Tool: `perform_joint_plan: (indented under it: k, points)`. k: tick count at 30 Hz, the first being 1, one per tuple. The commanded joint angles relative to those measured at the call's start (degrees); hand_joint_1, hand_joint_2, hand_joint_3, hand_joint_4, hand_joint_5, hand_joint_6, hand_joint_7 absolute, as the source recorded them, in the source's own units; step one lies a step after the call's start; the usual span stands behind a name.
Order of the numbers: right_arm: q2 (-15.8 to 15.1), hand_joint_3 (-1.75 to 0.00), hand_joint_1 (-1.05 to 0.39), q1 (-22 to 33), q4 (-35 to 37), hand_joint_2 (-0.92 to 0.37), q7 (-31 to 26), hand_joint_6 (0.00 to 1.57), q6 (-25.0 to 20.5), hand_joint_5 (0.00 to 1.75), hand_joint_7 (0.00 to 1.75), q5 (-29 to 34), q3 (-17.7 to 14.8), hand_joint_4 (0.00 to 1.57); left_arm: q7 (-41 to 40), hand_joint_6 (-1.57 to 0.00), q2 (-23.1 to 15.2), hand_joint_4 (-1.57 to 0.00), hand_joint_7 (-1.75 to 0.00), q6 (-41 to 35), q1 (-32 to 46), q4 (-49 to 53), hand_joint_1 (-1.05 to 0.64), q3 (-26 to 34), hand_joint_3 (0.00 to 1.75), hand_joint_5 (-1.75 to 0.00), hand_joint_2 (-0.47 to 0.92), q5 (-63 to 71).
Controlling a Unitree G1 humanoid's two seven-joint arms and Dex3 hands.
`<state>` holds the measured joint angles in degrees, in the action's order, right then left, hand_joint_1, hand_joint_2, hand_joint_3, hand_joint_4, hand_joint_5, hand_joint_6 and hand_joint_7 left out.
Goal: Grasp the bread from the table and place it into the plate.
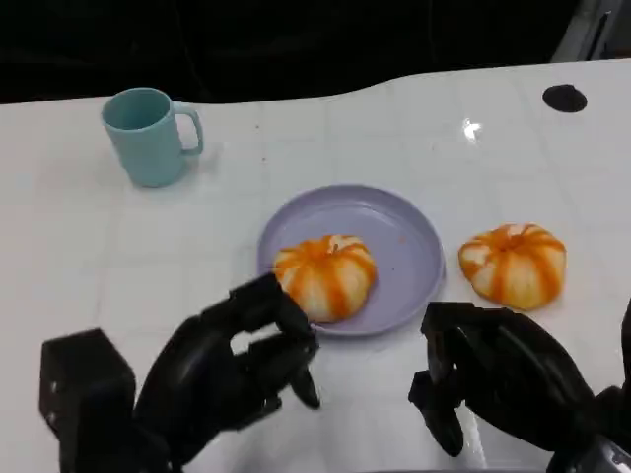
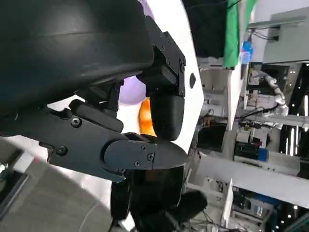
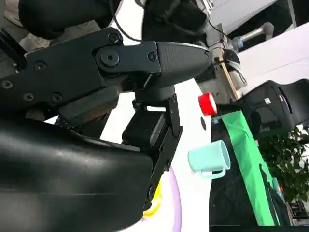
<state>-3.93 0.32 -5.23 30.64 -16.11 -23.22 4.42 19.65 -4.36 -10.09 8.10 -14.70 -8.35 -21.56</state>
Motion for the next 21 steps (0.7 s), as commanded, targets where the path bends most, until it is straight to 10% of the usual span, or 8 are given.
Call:
perform_joint_plan:
  k: [1, 21]
  points:
    - [-0.60, -0.38, -0.93, 0.14, -0.76, -0.92, -0.02, 1.11, -0.69, 1.58, 1.52, -1.09, -0.91, 1.32, -0.50, -0.54, 0.03, -0.77, -1.75, -3.98, 3.78, -3.83, -0.58, -0.05, 0.37, -1.75, 0.92, -1.69]
    - [-1.72, -0.41, -0.93, -0.38, 0.12, -0.92, 0.69, 1.08, 0.31, 1.58, 1.54, -0.65, -1.91, 1.29, 2.46, -0.65, 0.58, -0.90, -1.75, -8.95, 4.22, -0.66, -0.56, 1.89, 0.30, -1.75, 0.92, -6.17]
